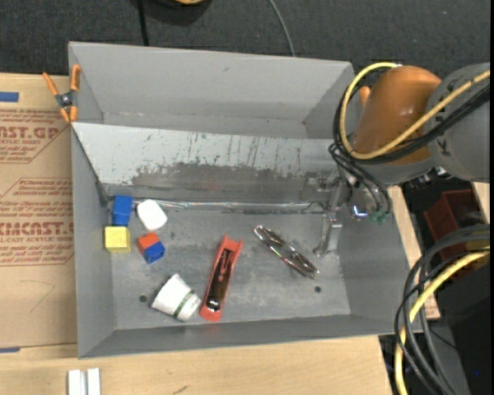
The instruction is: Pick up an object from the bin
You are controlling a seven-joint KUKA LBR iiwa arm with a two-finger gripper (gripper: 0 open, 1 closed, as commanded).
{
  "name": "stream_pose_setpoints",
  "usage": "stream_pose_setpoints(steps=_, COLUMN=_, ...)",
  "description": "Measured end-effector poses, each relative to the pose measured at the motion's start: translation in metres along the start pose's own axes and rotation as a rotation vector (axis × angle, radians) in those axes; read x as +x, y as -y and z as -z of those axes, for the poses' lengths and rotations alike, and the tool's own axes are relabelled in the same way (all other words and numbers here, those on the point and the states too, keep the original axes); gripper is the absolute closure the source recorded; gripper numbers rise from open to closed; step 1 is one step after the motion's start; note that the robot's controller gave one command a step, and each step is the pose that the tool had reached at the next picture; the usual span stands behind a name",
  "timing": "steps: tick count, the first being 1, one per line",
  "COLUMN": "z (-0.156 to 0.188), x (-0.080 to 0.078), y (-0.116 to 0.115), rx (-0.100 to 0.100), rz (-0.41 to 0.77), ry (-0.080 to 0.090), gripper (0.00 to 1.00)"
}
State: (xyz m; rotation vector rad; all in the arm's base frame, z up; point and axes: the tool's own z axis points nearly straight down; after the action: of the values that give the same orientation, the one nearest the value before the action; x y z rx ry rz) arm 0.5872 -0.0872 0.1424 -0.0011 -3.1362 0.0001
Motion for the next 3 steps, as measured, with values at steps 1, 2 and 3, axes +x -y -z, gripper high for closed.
stream_pose_setpoints(steps=1, z=0.005, x=-0.002, y=0.000, rx=0.001, rz=0.001, ry=0.007, gripper=0.00)
stream_pose_setpoints(steps=2, z=-0.036, x=-0.007, y=-0.009, rx=0.001, rz=-0.015, ry=0.012, gripper=0.00)
stream_pose_setpoints(steps=3, z=-0.068, x=-0.004, y=-0.025, rx=-0.001, rz=-0.113, ry=0.004, gripper=0.00)
